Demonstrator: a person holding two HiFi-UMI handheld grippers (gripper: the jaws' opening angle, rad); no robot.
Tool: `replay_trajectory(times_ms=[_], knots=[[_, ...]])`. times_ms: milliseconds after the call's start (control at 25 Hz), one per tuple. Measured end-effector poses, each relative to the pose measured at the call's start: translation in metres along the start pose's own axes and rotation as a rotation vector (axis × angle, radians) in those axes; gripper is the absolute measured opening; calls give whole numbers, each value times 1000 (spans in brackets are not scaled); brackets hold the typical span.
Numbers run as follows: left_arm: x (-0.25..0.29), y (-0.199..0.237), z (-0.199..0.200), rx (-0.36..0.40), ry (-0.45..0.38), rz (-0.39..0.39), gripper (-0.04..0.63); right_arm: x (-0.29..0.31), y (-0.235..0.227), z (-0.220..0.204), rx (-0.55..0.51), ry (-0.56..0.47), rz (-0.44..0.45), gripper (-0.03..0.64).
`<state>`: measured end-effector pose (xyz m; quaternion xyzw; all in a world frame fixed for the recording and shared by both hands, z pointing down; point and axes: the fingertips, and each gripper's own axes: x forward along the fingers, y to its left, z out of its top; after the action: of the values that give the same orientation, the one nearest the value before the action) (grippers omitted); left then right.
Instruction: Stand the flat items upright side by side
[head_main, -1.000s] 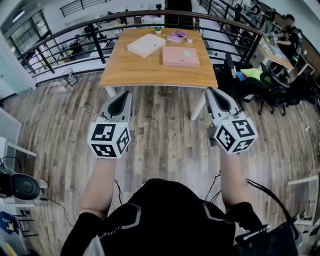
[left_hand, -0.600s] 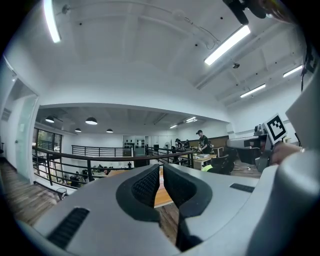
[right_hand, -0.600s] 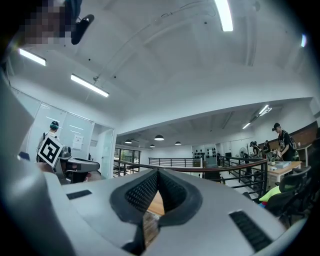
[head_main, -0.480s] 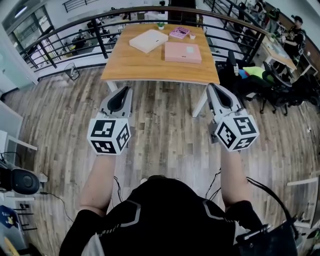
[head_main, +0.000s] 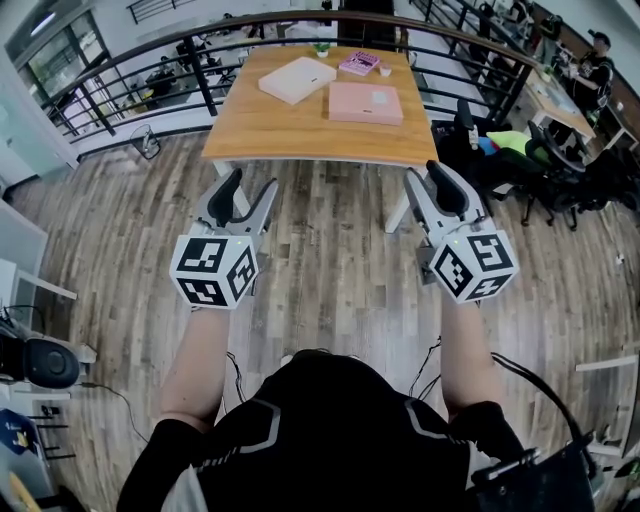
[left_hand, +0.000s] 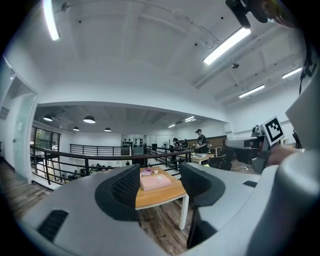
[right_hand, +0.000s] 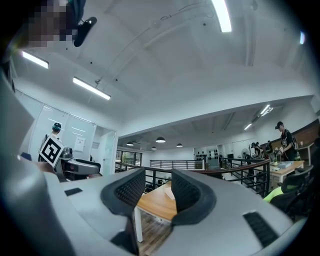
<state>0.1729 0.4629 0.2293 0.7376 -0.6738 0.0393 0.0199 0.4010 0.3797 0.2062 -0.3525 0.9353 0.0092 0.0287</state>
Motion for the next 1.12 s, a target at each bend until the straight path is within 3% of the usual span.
replay_trajectory(times_ms=[120, 600, 760, 960, 1120], knots=[[0, -10, 3, 13, -14, -17, 285, -5, -5, 1, 4, -10, -2, 232], [21, -49, -1, 47, 6, -7, 310, -25, -47, -11, 14, -5, 13, 328], [25, -52, -4, -2, -20, 32, 310, -28, -64, -15, 12, -19, 16, 316], [41, -45, -14, 44, 29, 26, 310, -11, -68, -25, 23, -6, 46, 341], [65, -21, -21, 5, 7, 27, 310, 16, -70, -39, 7, 36, 45, 342]])
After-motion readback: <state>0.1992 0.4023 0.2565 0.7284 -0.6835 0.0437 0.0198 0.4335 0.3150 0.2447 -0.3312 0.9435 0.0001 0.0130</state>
